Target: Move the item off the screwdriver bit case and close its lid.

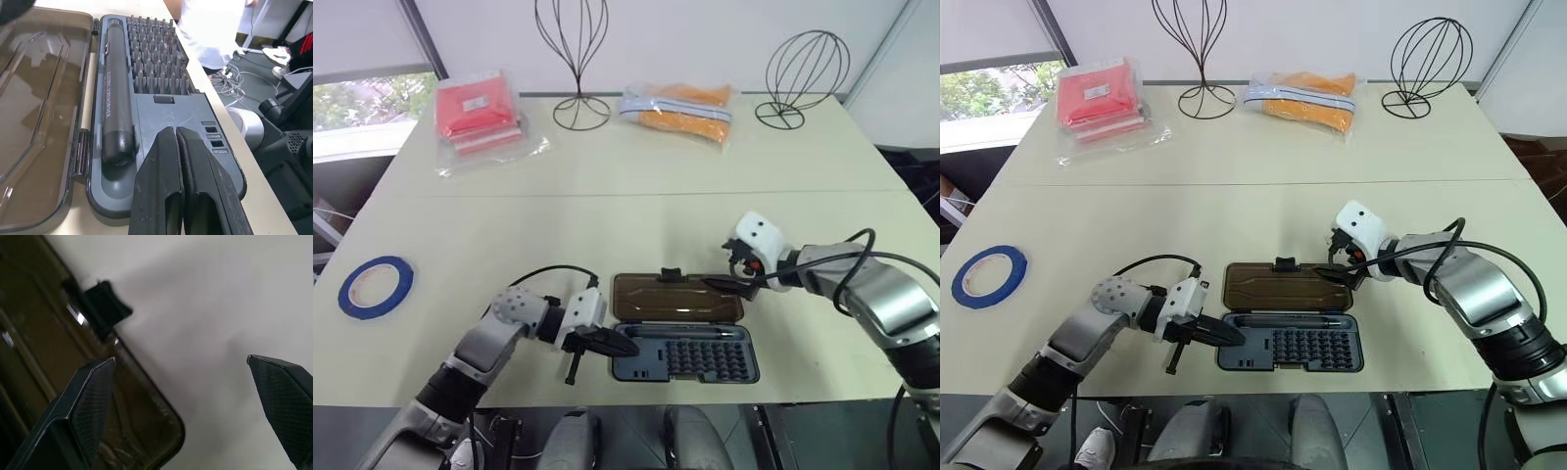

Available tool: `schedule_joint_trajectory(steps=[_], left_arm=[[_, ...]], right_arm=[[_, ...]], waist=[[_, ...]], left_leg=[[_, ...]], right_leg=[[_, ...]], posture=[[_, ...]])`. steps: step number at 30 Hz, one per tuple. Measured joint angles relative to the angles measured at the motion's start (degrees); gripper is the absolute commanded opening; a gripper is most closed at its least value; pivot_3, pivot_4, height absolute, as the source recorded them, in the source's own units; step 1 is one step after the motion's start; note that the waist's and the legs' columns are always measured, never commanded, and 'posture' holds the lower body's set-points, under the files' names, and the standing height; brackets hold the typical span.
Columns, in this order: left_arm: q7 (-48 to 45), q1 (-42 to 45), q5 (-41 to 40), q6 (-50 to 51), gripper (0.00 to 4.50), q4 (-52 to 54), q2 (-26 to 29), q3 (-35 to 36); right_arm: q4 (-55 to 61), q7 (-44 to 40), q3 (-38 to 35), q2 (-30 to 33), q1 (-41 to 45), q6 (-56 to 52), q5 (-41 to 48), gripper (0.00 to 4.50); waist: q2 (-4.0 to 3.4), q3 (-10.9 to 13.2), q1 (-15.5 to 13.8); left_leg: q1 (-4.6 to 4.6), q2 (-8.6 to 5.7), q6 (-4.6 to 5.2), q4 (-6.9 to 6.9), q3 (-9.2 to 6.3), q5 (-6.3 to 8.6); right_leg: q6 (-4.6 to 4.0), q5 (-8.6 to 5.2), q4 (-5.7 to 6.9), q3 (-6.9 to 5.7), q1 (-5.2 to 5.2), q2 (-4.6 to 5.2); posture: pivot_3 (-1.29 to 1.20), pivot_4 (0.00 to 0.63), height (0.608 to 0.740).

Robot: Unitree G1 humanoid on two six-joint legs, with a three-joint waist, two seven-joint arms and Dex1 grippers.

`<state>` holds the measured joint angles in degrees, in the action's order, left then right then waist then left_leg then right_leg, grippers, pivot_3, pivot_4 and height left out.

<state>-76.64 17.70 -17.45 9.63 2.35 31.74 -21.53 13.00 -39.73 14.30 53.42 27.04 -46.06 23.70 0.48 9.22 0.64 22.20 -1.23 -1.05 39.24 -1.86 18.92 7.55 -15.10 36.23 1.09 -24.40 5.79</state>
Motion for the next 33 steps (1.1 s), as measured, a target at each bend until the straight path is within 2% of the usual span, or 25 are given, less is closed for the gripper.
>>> schedule_joint_trajectory(steps=[18,20,27,31,33], left_arm=[[2.0,-1.3,0.1,-0.2,0.07,1.1,-0.1,0.0],[2.3,-1.5,0.1,-0.2,0.0,1.2,-0.1,0.1],[3.3,-1.9,0.2,-0.1,0.0,1.9,0.0,0.1],[4.1,-2.3,0.6,0.0,0.0,2.3,0.0,0.0],[4.4,-2.4,0.6,0.0,0.0,2.3,0.0,0.0]], right_arm=[[-7.8,-6.7,1.6,-6.3,2.7,4.4,-9.9,4.5],[-8.8,-7.6,2.1,-7.0,3.1,5.4,-11.0,3.97],[-11.0,-10.5,2.7,-7.5,3.9,9.2,-13.6,3.97],[-12.3,-11.5,2.9,-8.1,4.1,10.5,-14.8,3.97],[-12.5,-12.2,2.9,-8.1,4.1,10.6,-15.2,3.43]], waist=[[-0.04,0.0,0.0],[-0.04,0.0,0.0],[-0.05,0.0,0.0],[-0.04,0.0,0.0],[-0.04,0.0,0.0]], left_leg=[[-0.08,-0.01,-0.16,0.01,0.01,-0.09],[-0.09,0.0,-0.16,0.01,0.01,-0.09],[-0.23,0.0,-0.14,0.0,0.0,-0.08],[-0.84,0.0,0.11,-0.09,0.0,0.06],[-0.88,0.01,0.12,-0.09,-0.03,0.07]], right_leg=[[0.0,0.0,0.02,0.0,0.06,0.0],[0.0,0.0,0.02,0.0,0.06,0.0],[0.0,0.0,0.02,0.0,0.23,0.0],[0.0,0.0,-0.08,-0.01,0.84,0.0],[-0.01,-0.01,-0.1,-0.03,0.92,-0.01]], posture=[[0.0,0.15,0.74],[0.0,0.15,0.74],[0.0,0.15,0.74],[0.0,0.15,0.74],[0.0,0.15,0.74]])
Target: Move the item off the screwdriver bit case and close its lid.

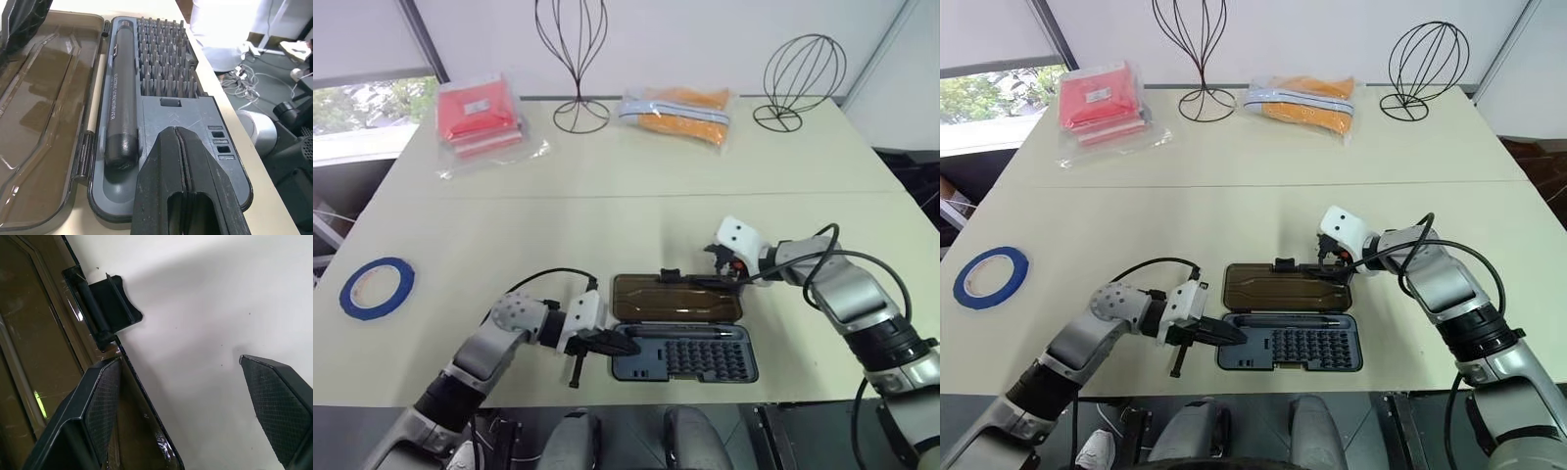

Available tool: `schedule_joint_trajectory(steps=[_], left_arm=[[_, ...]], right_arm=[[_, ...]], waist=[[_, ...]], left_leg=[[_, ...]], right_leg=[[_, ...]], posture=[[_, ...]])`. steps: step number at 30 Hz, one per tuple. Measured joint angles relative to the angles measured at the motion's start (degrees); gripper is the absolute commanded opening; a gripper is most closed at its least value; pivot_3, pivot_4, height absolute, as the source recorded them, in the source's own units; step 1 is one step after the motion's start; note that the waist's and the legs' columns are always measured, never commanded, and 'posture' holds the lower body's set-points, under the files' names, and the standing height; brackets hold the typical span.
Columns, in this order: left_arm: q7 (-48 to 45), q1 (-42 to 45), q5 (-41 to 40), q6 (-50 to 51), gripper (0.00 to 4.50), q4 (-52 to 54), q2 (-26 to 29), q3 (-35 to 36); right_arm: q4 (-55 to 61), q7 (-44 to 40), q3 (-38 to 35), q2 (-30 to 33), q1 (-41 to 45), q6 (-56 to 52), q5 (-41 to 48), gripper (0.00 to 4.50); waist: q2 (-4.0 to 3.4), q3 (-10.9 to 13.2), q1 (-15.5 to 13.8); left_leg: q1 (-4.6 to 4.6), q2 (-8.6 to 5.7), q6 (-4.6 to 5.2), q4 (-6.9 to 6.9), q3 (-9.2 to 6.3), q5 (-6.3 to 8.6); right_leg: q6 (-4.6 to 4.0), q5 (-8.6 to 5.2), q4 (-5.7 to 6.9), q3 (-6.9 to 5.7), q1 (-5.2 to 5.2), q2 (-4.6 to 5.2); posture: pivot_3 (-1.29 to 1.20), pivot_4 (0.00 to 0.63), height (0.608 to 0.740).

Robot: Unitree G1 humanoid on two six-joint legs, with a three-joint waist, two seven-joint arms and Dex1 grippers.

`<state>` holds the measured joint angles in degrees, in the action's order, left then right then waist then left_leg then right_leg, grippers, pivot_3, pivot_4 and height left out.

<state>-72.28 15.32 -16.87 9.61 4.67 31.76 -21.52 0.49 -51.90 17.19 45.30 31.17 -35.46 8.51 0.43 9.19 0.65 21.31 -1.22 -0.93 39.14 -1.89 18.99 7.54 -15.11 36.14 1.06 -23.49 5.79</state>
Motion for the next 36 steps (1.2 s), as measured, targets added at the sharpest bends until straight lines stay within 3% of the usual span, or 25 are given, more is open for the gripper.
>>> schedule_joint_trajectory(steps=[1,6,13,16,21,36], left_arm=[[0.1,-0.1,0.0,0.0,0.0,0.0,0.0,0.0],[0.6,-0.1,0.0,0.0,0.0,0.0,0.1,0.1],[1.6,-0.5,0.2,0.0,0.0,0.2,0.3,0.2],[1.8,-0.8,0.2,0.0,0.0,0.5,0.5,0.3],[2.2,-1.1,0.6,0.2,0.0,0.5,0.7,0.2],[2.3,-0.4,0.6,1.1,0.0,0.0,0.7,0.3]], right_arm=[[-0.3,-0.8,0.0,-0.1,0.0,0.2,0.0,3.15],[-0.7,-3.9,1.0,-0.5,-0.1,1.5,0.0,0.66],[-1.4,-4.5,1.6,-0.7,-0.1,3.5,-1.8,0.66],[-1.2,-5.6,1.6,-0.8,-0.1,3.8,-2.1,0.04],[-0.9,-5.7,1.5,-1.3,-0.2,4.0,-2.9,0.04],[-5.6,-10.4,4.4,-1.5,3.4,10.8,-7.6,0.04]], waist=[[0.0,0.0,0.0],[0.0,0.0,0.1],[0.1,-0.1,0.1],[0.13,-0.2,0.1],[0.33,-0.4,0.1],[0.35,-0.4,0.3]], left_leg=[[-0.02,0.0,0.0,0.0,0.0,0.0],[-0.07,0.01,0.0,0.03,0.0,0.0],[-0.34,0.03,0.0,0.03,-0.01,0.0],[-0.37,0.04,0.0,0.01,-0.02,0.0],[-0.92,0.09,0.02,-0.11,-0.04,0.03],[-1.0,0.11,0.02,-0.11,-0.03,0.03]], right_leg=[[0.0,0.0,0.0,0.01,0.01,0.0],[0.0,0.0,0.01,0.01,0.06,0.0],[0.0,0.0,0.01,0.02,0.32,-0.02],[0.0,0.0,0.02,0.02,0.32,-0.02],[-0.03,-0.02,-0.1,0.02,0.84,-0.07],[-0.04,-0.02,-0.12,0.03,0.9,-0.07]], posture=[[0.0,0.15,0.74],[0.0,0.15,0.74],[0.0,0.15,0.74],[0.0,0.15,0.74],[0.0,0.15,0.74],[0.0,0.15,0.74]])
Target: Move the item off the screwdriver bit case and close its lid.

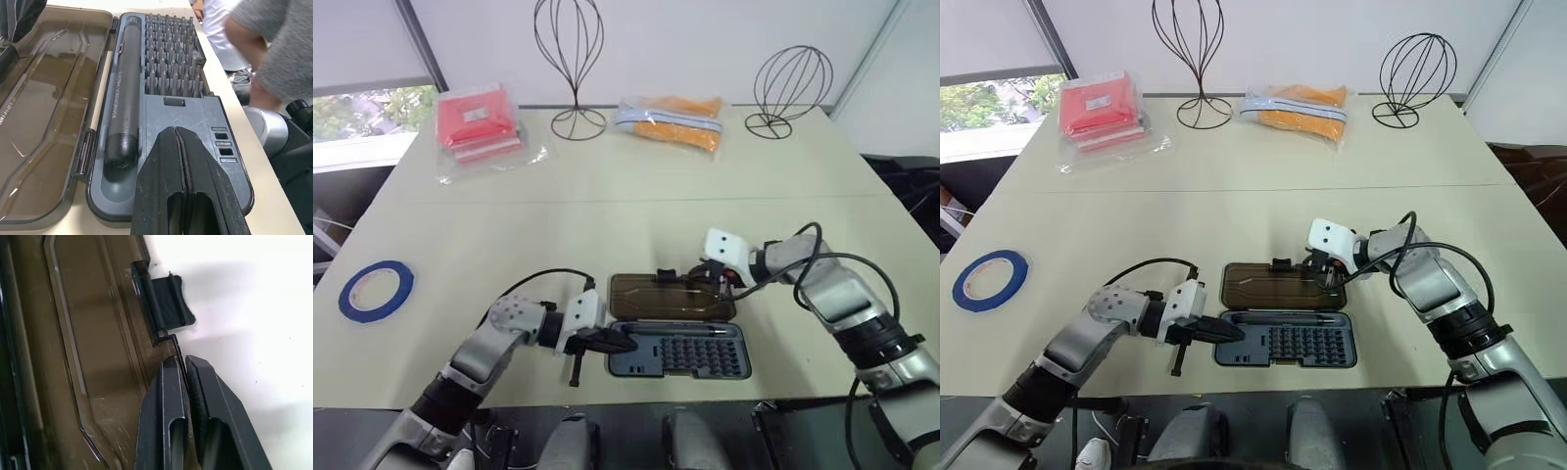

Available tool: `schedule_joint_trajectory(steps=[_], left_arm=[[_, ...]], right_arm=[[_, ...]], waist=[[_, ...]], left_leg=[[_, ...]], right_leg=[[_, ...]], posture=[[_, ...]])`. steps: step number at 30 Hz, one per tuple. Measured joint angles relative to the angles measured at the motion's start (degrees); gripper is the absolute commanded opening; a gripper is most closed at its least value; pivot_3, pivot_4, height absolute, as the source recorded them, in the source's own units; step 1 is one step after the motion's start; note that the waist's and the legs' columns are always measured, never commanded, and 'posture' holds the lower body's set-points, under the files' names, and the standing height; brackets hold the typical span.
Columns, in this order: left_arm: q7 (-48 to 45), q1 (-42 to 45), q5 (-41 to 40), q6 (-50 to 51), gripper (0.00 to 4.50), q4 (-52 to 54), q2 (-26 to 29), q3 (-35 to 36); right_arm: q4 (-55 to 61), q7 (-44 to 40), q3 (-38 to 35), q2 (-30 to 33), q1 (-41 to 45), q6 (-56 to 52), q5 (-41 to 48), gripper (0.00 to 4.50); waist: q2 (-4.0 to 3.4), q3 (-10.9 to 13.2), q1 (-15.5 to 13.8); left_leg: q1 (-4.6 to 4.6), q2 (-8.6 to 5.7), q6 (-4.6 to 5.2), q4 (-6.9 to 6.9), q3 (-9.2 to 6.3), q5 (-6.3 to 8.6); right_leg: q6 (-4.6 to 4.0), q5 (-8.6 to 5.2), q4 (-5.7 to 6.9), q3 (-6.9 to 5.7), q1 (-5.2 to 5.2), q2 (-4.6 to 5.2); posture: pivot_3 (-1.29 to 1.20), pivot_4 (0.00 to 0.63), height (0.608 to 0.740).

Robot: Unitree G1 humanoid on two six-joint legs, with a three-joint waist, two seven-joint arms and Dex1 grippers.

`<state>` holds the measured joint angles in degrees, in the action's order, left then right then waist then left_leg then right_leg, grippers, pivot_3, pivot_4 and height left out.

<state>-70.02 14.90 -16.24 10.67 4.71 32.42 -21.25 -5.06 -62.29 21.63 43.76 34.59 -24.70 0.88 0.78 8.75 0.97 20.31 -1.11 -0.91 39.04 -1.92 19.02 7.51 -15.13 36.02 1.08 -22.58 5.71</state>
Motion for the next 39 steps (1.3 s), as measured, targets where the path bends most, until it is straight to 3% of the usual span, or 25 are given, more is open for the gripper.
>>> schedule_joint_trajectory(steps=[11,20,25,31,39], left_arm=[[1.9,-0.9,0.9,-0.1,0.0,0.0,-0.7,0.1],[3.1,-2.5,1.1,-0.3,0.0,0.9,-0.7,0.1],[3.3,-2.9,0.8,0.3,0.0,1.4,-0.5,0.5],[2.0,-2.0,-0.7,1.5,0.0,0.3,1.6,2.9],[1.7,-1.1,-4.3,7.3,0.0,-2.7,5.0,9.7]], right_arm=[[-19.6,-9.1,5.6,-4.0,10.2,14.8,-4.0,0.04],[-23.6,-9.4,6.1,-5.1,11.5,19.5,-5.2,0.04],[-20.2,-6.5,5.9,-4.3,9.7,22.7,-7.9,0.04],[-9.0,4.5,4.0,-1.9,2.3,25.1,-13.7,0.04],[1.9,14.1,-1.4,-0.3,-4.9,20.6,-18.6,0.04]], waist=[[0.25,-0.2,0.2],[0.3,-0.3,0.5],[0.25,-0.3,0.5],[-0.01,-0.2,0.2],[-0.28,0.0,-0.1]], left_leg=[[-0.73,0.33,0.0,0.0,0.05,0.0],[-0.97,0.57,-0.01,-0.06,0.05,0.02],[-0.94,0.63,-0.03,-0.16,0.04,0.03],[-0.75,0.62,-0.03,-0.21,0.07,0.03],[0.86,0.55,-0.14,-0.1,0.12,-0.06]], right_leg=[[-0.19,-0.09,0.0,0.06,0.68,-0.06],[-0.46,0.02,-0.53,0.01,1.11,-0.09],[-0.59,0.09,-0.66,0.02,1.08,0.04],[-0.62,0.11,-0.69,0.03,0.87,0.1],[-0.46,0.24,-0.47,-0.02,-0.76,-0.14]], posture=[[0.0,0.15,0.74],[0.0,0.15,0.74],[0.0,0.15,0.74],[0.0,0.15,0.74],[0.0,0.15,0.74]])
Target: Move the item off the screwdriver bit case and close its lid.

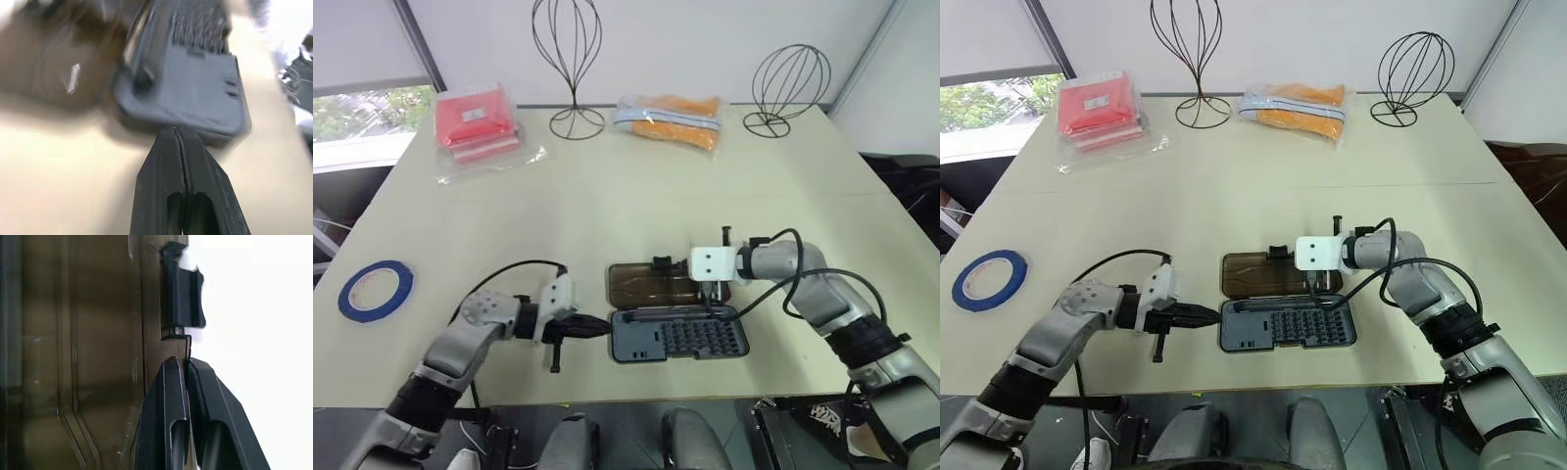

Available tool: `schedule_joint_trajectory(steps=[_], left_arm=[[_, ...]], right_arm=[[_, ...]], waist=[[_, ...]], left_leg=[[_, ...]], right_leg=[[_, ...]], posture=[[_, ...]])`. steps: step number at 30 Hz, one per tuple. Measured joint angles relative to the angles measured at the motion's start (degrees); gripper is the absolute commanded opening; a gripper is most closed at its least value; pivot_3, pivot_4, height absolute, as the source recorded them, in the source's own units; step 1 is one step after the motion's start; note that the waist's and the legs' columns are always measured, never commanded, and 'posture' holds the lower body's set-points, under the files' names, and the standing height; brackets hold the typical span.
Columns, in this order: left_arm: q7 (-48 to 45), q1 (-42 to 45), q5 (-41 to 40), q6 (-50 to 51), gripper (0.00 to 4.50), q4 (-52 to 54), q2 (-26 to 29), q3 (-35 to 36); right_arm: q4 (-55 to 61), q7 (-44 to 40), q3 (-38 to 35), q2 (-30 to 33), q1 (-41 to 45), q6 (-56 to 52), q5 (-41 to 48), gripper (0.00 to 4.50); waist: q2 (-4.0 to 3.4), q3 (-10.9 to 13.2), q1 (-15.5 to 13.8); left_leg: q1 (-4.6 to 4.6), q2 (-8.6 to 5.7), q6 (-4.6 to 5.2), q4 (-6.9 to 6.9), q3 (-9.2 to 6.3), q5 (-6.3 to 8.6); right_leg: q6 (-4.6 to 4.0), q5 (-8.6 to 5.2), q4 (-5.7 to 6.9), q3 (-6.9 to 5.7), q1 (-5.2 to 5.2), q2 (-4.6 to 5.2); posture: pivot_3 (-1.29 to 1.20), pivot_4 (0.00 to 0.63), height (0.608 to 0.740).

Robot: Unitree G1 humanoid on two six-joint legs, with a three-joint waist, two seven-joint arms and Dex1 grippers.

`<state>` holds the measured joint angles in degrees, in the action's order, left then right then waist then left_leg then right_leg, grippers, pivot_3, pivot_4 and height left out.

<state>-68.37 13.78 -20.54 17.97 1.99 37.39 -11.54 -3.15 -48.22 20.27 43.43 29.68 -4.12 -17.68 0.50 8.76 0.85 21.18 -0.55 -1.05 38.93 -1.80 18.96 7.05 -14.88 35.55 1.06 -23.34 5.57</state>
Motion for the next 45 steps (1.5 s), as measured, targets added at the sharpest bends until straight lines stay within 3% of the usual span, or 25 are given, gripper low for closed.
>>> schedule_joint_trajectory(steps=[11,19,30,45], left_arm=[[7.6,10.6,-5.0,7.5,0.0,-11.2,-2.1,12.4],[10.1,15.8,-1.3,3.5,0.0,-21.3,-7.0,11.7],[3.8,22.3,3.8,-1.7,0.0,-32.6,-12.6,5.5],[1.5,30.7,7.6,-10.3,0.0,-47.8,-19.7,5.5]], right_arm=[[12.0,5.2,-3.0,-1.4,-4.5,-10.2,-5.8,0.04],[16.5,6.0,-3.1,-1.8,-5.0,-12.0,-8.7,0.04],[22.9,6.1,-3.3,-2.2,-6.7,-15.3,-11.4,0.04],[25.7,5.2,-3.5,-3.3,-7.7,-16.8,-13.1,0.04]], waist=[[0.02,0.4,0.0],[0.05,0.5,0.0],[0.07,0.5,0.0],[0.08,0.5,-0.1]], left_leg=[[0.27,-0.34,0.0,0.09,-0.03,-0.01],[0.3,-0.38,0.0,0.07,-0.03,-0.02],[0.33,-0.42,-0.01,0.08,-0.03,-0.02],[0.34,-0.46,0.0,0.09,-0.01,-0.02]], right_leg=[[0.19,0.09,0.05,-0.08,-0.22,-0.04],[0.25,0.13,0.0,-0.09,-0.23,-0.04],[0.27,0.12,-0.01,-0.12,-0.23,-0.04],[0.29,0.12,-0.01,-0.17,-0.18,-0.05]], posture=[[0.0,0.15,0.74],[0.0,0.15,0.74],[0.0,0.15,0.74],[0.0,0.15,0.74]])
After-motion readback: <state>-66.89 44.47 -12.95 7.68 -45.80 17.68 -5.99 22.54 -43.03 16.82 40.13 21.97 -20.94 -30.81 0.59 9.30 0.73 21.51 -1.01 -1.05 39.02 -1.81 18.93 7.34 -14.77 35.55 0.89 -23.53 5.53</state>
